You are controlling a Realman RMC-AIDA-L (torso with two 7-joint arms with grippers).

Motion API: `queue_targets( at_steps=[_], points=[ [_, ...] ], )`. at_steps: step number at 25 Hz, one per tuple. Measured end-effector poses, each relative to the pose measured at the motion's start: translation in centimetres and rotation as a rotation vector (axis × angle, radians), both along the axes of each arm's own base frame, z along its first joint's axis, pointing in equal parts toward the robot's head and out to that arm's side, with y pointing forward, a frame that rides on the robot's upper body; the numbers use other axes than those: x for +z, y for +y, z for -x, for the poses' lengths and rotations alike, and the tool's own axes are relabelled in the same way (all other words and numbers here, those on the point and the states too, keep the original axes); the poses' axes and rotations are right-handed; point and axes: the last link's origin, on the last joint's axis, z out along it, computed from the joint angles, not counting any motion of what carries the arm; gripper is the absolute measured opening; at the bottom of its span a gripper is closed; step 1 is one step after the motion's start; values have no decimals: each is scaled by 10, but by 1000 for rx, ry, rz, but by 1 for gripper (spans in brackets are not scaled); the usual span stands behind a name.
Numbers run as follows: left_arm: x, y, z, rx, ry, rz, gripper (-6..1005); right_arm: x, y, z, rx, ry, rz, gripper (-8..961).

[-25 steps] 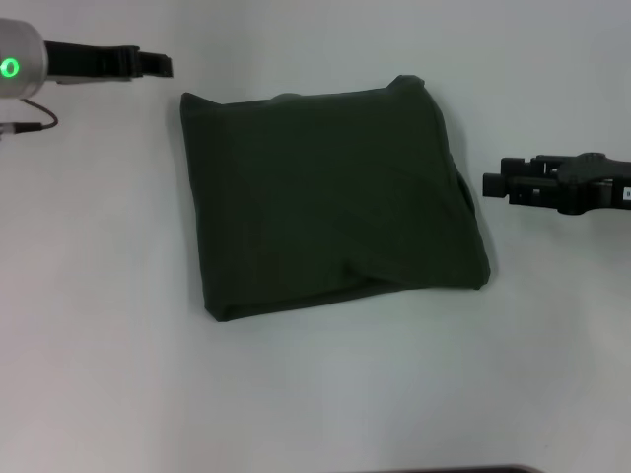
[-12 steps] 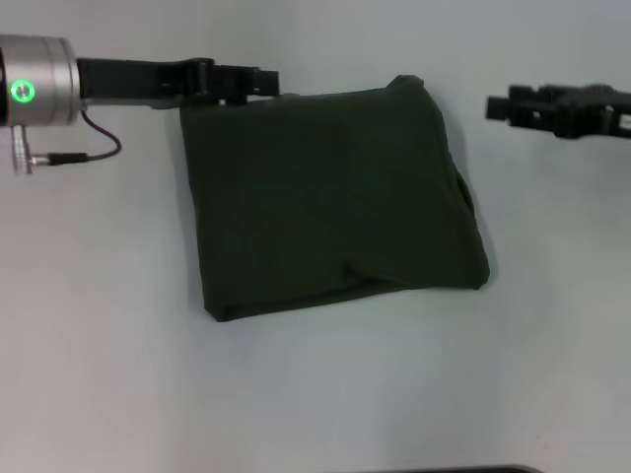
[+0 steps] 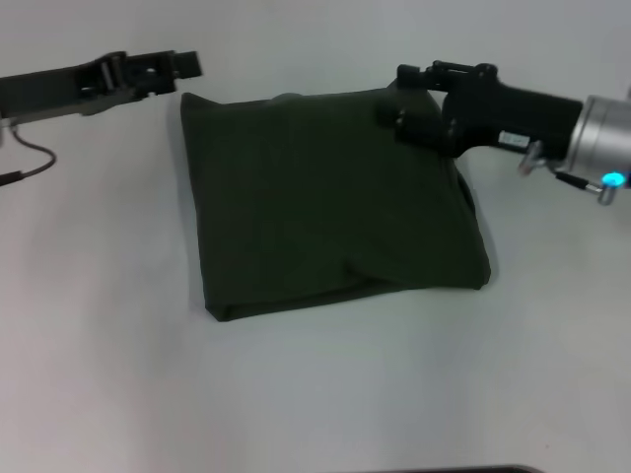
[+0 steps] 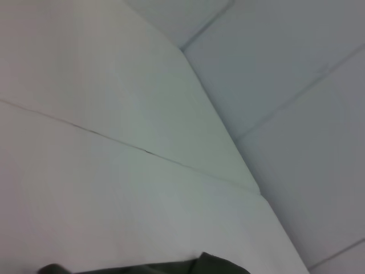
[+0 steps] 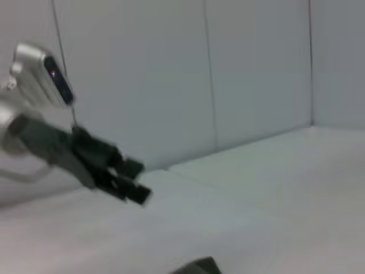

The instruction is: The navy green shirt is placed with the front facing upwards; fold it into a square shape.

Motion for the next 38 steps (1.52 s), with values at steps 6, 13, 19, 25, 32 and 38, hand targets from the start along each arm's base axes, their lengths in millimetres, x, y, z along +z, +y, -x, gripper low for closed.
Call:
queue_targets(
  at_steps=[6,13,19,25,32,38],
  points=[
    [4,-7,16,46,-21,-22,611,-23,-6,-8,28,-31,-175,595],
    [2,-10,25,82,-37,-39,611,-47,7,17,3,1,-234,595],
    [2,-10,27,91,-41,-39,610,-65,22,39,-11,-32,-144,595],
    [4,-7,30,112,-36,-62,610,-76,27,59,88,-95,-84,595],
    [4,-3,27,111,-38,-66,609,-82,38,65,47,-145,-45,595],
    [2,-2,21,84,-21,-41,609,-68,52,70,-24,-92,-12,595]
  ],
)
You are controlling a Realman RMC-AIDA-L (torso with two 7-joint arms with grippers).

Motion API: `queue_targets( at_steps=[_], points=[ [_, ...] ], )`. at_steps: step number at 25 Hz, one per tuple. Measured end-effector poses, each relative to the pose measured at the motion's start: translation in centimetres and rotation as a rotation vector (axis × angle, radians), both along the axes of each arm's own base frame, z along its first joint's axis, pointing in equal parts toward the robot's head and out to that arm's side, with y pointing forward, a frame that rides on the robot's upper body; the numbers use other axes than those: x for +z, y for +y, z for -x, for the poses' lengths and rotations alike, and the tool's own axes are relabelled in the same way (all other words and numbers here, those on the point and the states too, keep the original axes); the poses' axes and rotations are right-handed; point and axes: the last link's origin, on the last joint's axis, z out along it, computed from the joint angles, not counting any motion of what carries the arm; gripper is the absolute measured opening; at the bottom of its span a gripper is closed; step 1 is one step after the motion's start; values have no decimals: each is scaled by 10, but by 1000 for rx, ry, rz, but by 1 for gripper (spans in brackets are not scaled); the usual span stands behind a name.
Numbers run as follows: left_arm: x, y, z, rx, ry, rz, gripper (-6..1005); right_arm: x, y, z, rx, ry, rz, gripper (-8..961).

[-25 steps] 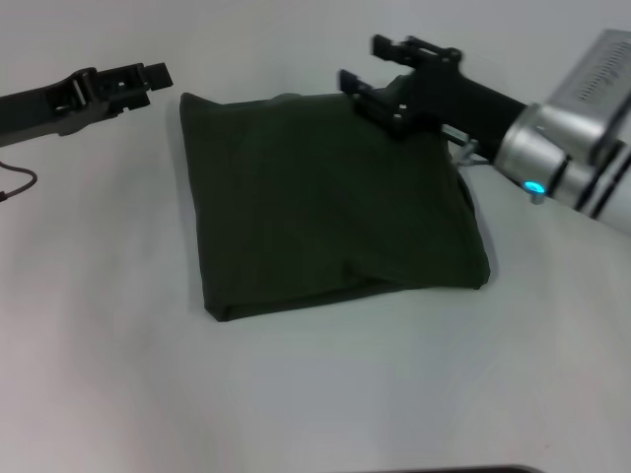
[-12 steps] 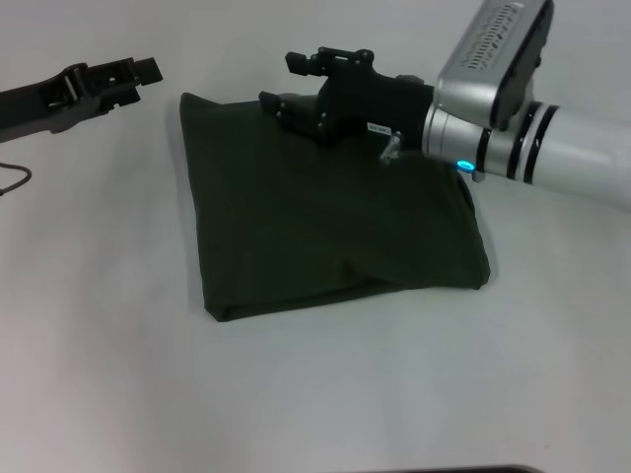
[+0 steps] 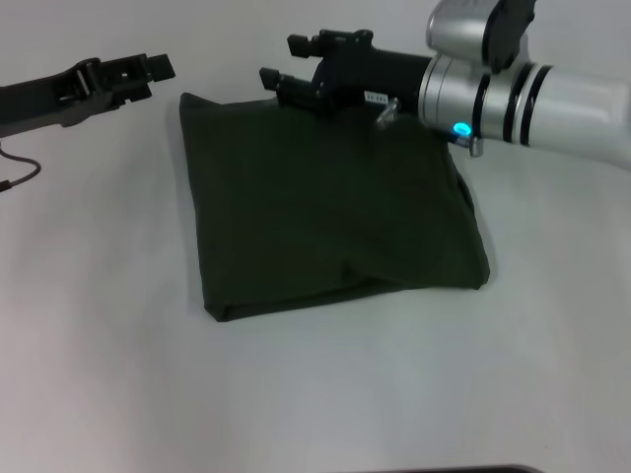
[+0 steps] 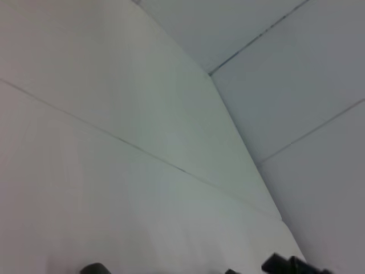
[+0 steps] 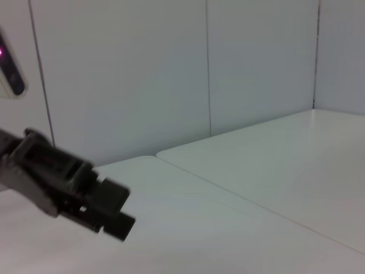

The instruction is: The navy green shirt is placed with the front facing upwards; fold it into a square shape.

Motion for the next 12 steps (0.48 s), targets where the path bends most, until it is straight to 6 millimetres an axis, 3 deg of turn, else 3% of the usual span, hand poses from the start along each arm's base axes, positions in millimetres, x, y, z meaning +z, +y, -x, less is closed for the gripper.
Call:
queue_targets(
  at_steps=[7,12],
  points=[
    [6,8,6,-45,136,18,608,5,7,13,16,-17,73,596],
    [7,19,-3,-111,203,-7,608,2,5,15,37,-32,76,596]
  ],
)
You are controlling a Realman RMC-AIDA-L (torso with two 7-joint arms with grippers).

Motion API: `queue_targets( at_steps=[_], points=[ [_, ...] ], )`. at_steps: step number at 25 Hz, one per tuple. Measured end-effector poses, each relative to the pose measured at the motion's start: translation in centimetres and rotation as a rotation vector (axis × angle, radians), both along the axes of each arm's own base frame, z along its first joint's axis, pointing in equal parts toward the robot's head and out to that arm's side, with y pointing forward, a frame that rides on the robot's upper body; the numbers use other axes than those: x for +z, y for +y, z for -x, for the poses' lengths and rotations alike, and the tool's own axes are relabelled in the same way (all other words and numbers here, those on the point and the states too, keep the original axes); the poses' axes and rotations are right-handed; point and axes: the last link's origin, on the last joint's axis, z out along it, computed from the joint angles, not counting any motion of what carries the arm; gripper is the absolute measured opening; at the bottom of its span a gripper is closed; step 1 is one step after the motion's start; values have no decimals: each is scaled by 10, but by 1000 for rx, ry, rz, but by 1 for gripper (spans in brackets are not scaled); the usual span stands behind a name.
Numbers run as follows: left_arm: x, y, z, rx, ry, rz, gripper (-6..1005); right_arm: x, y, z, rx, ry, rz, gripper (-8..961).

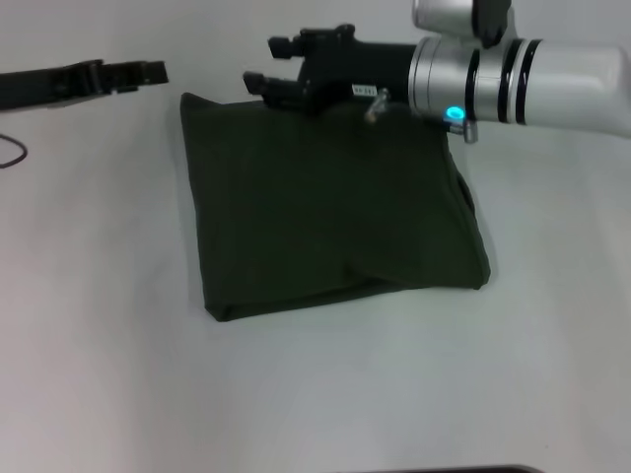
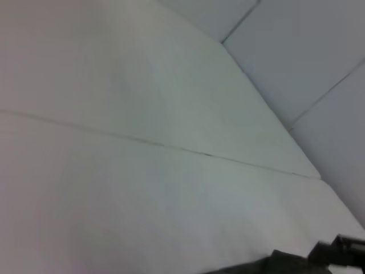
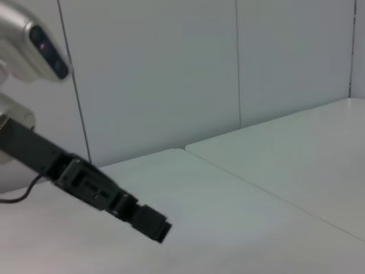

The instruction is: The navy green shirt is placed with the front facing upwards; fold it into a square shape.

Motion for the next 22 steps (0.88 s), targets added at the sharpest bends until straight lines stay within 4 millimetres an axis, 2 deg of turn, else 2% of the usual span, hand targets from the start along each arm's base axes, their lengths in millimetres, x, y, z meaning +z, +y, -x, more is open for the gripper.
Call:
queue_targets(
  at_steps=[5,10,16,22],
  points=[
    [-13,8,-10,-52,40,-19,609,-11,1,-14,-40,-126,-9,596],
    [-19,12,-19,-93,65,-26,609,-16,10,-7,-34,-198,-17,596],
    [-19,14,-19,-94,75,-33,608,-20,17,-5,-55,-255,-46,595],
    [-16,14,-16,-95,82,-41,608,-24,15,-15,-128,-307,-26,595]
  ],
)
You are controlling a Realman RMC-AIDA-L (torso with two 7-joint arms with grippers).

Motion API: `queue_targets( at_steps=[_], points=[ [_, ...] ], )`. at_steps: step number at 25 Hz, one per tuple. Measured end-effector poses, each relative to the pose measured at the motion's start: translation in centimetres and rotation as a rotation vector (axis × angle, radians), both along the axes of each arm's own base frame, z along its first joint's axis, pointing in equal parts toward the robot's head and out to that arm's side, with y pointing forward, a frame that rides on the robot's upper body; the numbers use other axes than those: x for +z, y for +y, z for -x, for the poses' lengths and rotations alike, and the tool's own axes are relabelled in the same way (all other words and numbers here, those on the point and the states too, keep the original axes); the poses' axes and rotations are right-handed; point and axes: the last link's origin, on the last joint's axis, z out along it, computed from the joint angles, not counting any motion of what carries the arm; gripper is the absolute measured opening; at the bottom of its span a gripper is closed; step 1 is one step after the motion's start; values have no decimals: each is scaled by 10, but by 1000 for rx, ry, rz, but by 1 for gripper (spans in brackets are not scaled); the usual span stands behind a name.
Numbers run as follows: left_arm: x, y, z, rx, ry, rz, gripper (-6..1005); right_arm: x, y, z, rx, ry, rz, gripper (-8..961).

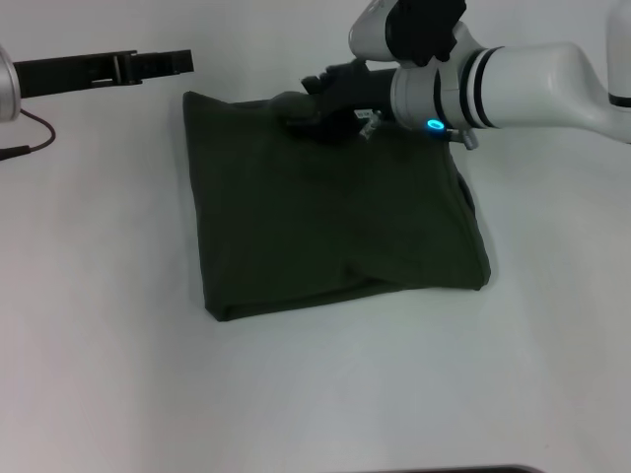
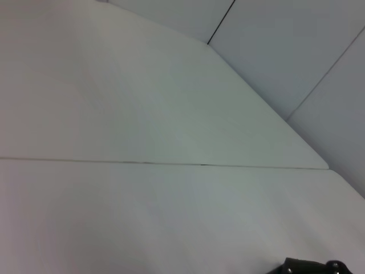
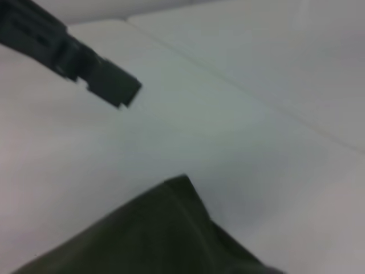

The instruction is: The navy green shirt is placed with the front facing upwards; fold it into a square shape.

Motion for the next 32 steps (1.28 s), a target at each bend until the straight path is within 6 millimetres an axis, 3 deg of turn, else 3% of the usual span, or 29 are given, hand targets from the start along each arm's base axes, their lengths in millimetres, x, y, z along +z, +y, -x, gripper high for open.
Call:
queue_targets(
  at_steps=[8,14,18,32],
  points=[
    [3,0,3,9,0,-8,608,20,7,-14,-88,14,-20,596],
    [4,2,2,10,1,-11,609,46,2,2,-38,148,-20,596],
    [5,1,0,4,-9,-7,609,47,-4,6,-57,183,38,596],
    [5,-3,6,21,-13,-4,608,53,-10,-18,-243,82,84,596]
  ],
)
